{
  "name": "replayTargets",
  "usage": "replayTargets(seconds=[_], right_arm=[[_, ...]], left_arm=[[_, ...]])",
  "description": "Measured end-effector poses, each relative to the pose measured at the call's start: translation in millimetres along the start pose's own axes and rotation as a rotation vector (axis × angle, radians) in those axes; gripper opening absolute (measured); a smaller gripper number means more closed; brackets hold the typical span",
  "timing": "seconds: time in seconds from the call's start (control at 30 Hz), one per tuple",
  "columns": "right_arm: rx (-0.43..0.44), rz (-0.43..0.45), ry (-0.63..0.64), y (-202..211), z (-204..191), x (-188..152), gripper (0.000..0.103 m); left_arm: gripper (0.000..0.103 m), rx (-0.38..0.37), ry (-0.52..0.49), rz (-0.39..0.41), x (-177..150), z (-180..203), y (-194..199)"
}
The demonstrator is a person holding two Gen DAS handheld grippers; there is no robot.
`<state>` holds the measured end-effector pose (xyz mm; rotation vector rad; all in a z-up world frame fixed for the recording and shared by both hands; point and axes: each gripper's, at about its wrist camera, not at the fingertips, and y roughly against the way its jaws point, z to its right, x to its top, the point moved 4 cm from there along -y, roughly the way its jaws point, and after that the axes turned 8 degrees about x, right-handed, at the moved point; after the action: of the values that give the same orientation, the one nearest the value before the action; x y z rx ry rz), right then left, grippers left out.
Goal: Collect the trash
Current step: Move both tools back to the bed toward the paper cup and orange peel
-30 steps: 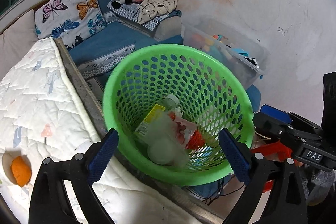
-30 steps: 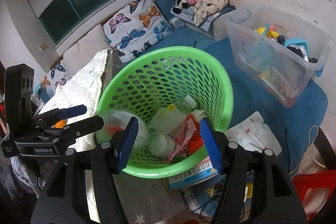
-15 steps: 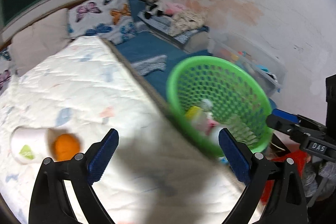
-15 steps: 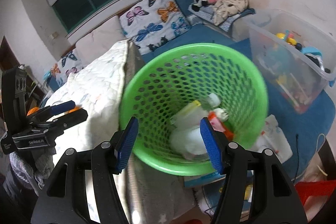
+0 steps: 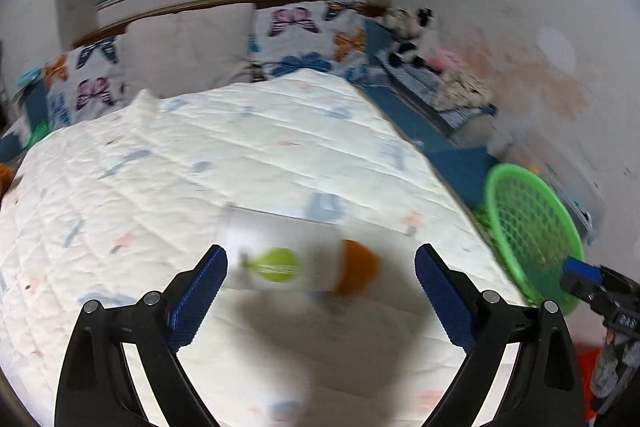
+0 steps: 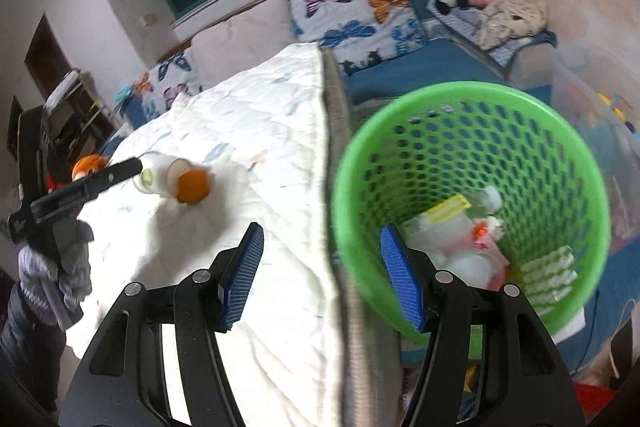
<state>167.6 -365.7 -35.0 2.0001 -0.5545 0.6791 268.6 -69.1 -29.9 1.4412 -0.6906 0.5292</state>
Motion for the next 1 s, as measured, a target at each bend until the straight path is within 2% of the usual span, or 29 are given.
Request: replayTargets(seconds=[0.17, 0.2, 0.47, 0.7, 0.93, 1.0], right_arm=[[0.027, -0.031, 0.041, -18.3, -20.4, 3.8, 0.062], [0.032, -0.039, 0.049, -22.5, -24.3, 4.8, 0.062], [0.063, -0.093, 0.114, -54.6, -48.9, 12.9, 0.062], [0.094, -0.143, 0.186, -89.0, -73.6, 18.1, 0.062], [0.110, -0.182, 0.259, -119.4, -95.4, 23.6, 0.062], [0.117, -0.192, 0.272, -127.4, -100.6, 24.5, 0.061]], left_arm=[[0.085, -0.013, 0.072, -0.044, 0.9, -38.5, -17.7], [0.079, -0.022, 0.081, -0.054, 1.7, -41.3, -22.7], [0.073, -0.148, 0.093, -0.092, -1.5, -51.8, -47.6], [0.051, -0.245, 0.046, -0.089, -5.0, -45.0, -50.1], [0.025, -0.315, 0.083, -0.072, -6.2, -52.2, -42.1], [0.021, -0.322, 0.096, -0.061, -6.4, -56.7, -38.3]])
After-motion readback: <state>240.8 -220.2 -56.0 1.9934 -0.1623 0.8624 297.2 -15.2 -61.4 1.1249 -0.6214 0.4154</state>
